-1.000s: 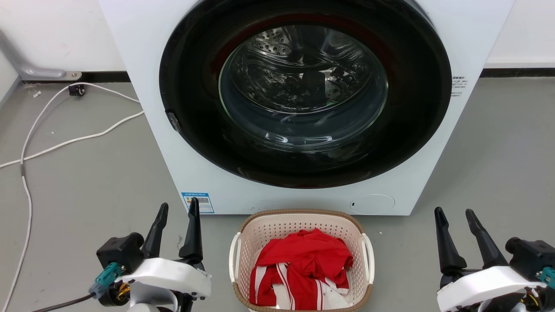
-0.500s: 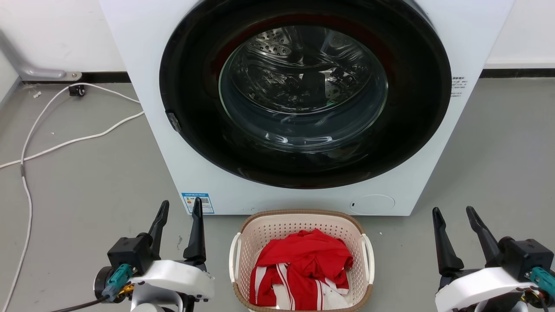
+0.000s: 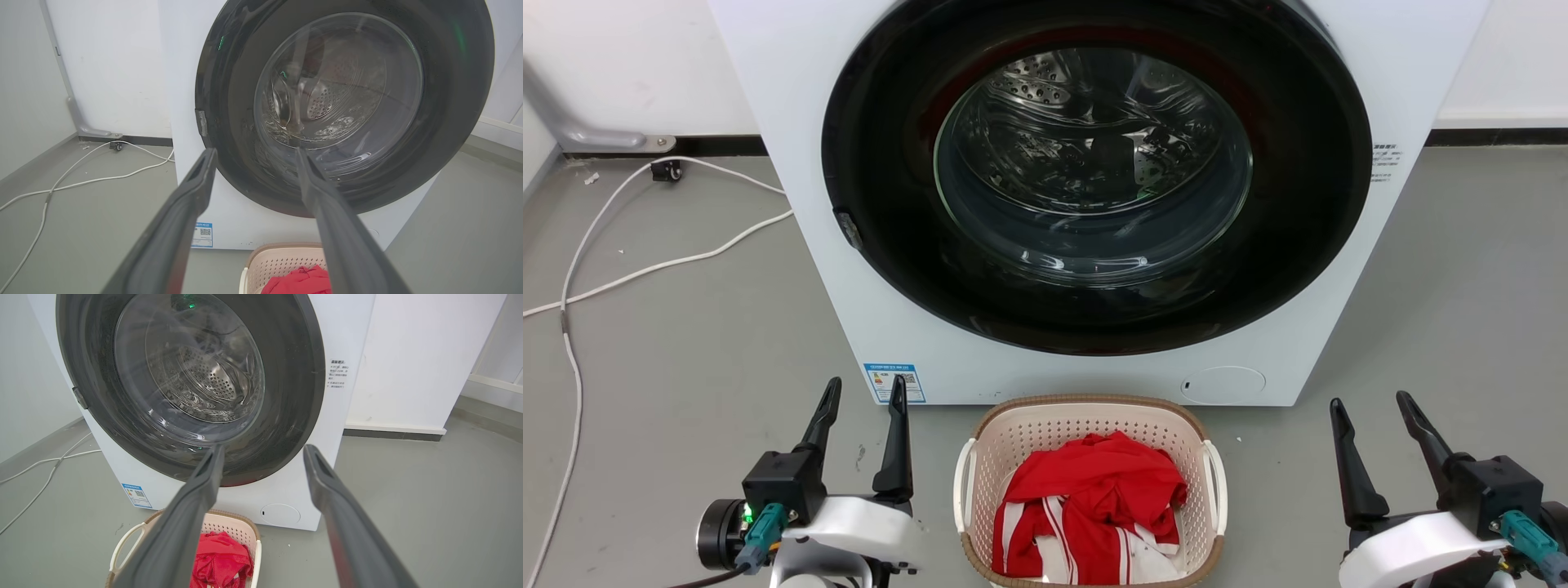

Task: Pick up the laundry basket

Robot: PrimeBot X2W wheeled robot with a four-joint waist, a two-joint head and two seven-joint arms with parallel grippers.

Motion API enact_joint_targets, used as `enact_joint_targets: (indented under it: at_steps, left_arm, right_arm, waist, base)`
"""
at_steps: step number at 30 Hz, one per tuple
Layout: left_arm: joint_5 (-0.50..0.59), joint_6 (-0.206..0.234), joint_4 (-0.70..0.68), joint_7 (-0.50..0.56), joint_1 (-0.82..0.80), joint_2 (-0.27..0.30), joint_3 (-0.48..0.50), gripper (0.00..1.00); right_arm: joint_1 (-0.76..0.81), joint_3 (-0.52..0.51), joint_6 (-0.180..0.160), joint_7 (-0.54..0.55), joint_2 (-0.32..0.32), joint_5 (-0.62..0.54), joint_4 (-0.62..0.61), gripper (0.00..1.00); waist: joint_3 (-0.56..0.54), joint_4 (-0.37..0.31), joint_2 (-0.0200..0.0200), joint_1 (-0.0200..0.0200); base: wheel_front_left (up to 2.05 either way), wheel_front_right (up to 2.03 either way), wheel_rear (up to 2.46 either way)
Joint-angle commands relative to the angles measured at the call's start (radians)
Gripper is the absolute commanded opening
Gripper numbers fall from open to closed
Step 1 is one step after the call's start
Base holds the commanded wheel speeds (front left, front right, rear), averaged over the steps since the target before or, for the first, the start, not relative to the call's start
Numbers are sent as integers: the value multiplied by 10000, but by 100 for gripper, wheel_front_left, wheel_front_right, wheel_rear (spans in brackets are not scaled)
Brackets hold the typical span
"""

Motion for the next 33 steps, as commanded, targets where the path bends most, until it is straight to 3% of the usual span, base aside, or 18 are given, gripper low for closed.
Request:
enact_joint_targets:
  at_steps: [1, 11, 33]
  left_arm:
    - [190, 55, 12, -89, 121, 1, 15, 100]
    - [927, 114, 144, -284, 69, -1, -37, 100]
    - [869, 124, 278, -281, 20, -3, 47, 100]
  right_arm:
    - [75, 3, -3, -76, 27, -266, -93, 100]
    - [176, 16, -5, -214, 33, -980, -150, 100]
    - [118, -49, -3, -156, 34, -710, -48, 100]
  waist:
    - [8, -15, 0, -1]
    - [7, -12, 0, -1]
    - [111, 80, 0, -1]
  base:
    - [0, 0, 0]
    - [0, 0, 0]
    - [0, 0, 0]
